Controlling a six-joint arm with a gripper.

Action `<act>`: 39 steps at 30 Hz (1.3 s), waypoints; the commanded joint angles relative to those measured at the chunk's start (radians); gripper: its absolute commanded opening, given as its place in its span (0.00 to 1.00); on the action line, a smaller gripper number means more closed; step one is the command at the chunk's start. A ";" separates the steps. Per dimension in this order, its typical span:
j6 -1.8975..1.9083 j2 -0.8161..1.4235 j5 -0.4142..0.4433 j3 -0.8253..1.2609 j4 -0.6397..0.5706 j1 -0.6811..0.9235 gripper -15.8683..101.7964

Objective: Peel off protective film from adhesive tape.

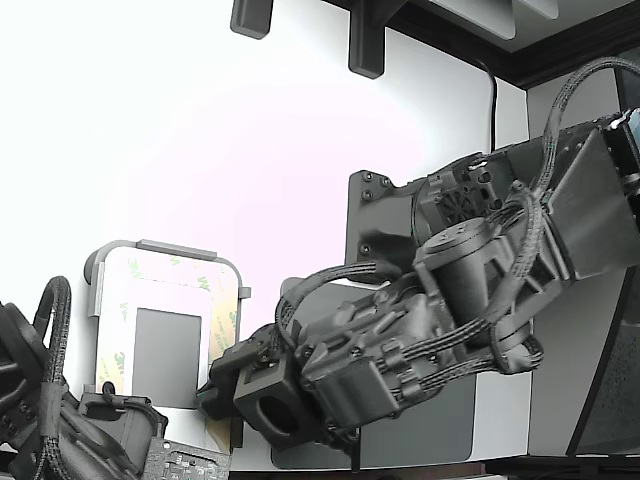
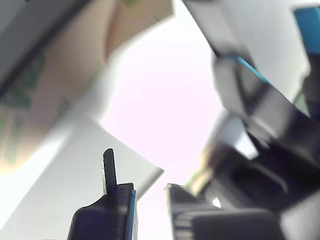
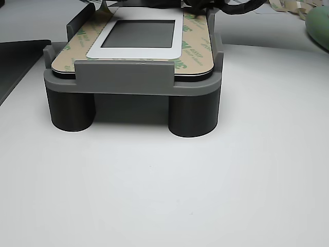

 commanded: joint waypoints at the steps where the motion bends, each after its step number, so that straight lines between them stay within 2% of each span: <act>1: 0.023 0.114 0.021 -0.044 0.152 -0.026 0.85; 2: 0.038 0.160 0.031 -0.037 0.193 -0.031 0.88; 3: 0.051 0.210 0.041 -0.023 0.230 -0.034 0.96; 4: 0.060 0.264 0.049 -0.009 0.259 -0.034 0.98; 7: 0.098 0.410 0.035 0.035 0.302 -0.066 0.98; 8: 0.094 0.439 0.003 0.038 0.314 -0.100 0.96; 10: 0.103 0.480 -0.064 0.046 0.331 -0.186 0.98; 11: 0.155 0.505 -0.074 0.054 0.347 -0.218 0.97; 12: 0.235 0.546 -0.046 0.077 0.351 -0.229 0.97; 13: 0.287 0.601 -0.064 0.121 0.333 -0.264 0.96; 14: 0.328 0.666 -0.138 0.184 0.284 -0.331 0.95; 15: 0.397 0.732 -0.241 0.255 0.207 -0.414 0.88; 16: 0.522 0.802 -0.290 0.308 0.150 -0.477 0.84; 17: 0.695 0.859 -0.307 0.342 0.118 -0.503 0.87; 18: 0.879 0.911 -0.307 0.374 0.083 -0.528 0.96; 19: 1.031 0.960 -0.314 0.403 0.046 -0.574 0.98; 20: 1.193 1.009 -0.314 0.430 0.014 -0.617 0.98; 21: 1.374 1.057 -0.268 0.454 -0.014 -0.637 0.98; 22: 1.557 1.106 -0.184 0.477 -0.029 -0.640 0.98; 24: 1.761 1.150 -0.086 0.499 0.000 -0.641 0.98; 26: 1.861 1.147 -0.041 0.499 0.066 -0.644 0.98; 33: 1.914 1.152 0.020 0.591 0.198 -0.646 0.98; 36: 1.921 1.147 0.023 0.660 0.166 -0.646 0.97; 39: 1.916 1.152 0.020 0.657 0.183 -0.646 0.98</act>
